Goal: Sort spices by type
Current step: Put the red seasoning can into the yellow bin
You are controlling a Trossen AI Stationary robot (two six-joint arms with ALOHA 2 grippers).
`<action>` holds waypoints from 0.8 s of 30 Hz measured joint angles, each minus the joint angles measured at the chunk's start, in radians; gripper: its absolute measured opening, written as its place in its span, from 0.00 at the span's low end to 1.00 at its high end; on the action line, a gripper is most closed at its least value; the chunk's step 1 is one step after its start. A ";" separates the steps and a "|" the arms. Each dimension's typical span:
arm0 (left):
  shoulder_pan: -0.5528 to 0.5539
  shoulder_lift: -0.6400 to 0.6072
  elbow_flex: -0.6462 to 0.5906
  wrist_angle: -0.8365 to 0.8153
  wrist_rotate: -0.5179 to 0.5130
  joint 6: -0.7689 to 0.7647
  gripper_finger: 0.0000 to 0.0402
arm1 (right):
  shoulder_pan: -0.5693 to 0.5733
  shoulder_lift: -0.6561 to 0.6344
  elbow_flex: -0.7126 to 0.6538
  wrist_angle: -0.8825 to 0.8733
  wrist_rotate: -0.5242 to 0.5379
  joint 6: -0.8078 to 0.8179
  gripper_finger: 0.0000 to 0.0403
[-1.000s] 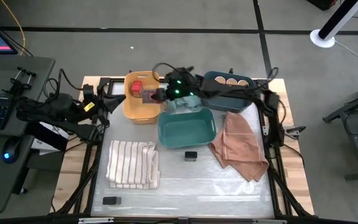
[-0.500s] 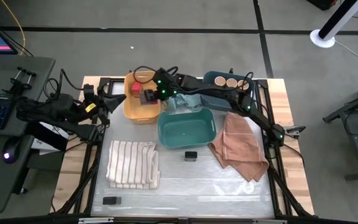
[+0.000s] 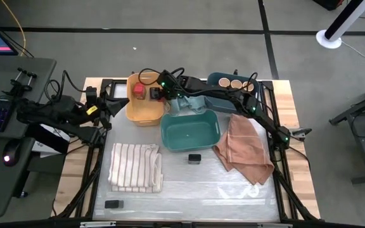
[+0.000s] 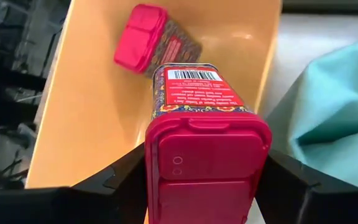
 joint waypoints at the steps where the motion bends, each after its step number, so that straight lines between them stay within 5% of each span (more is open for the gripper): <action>1: 0.000 0.000 0.000 0.000 0.000 0.000 0.00 | -0.001 0.000 0.000 0.000 0.013 -0.001 0.57; 24: 0.000 0.000 0.000 -0.012 -0.007 0.000 0.00 | -0.002 0.000 0.000 0.033 0.084 -0.108 0.57</action>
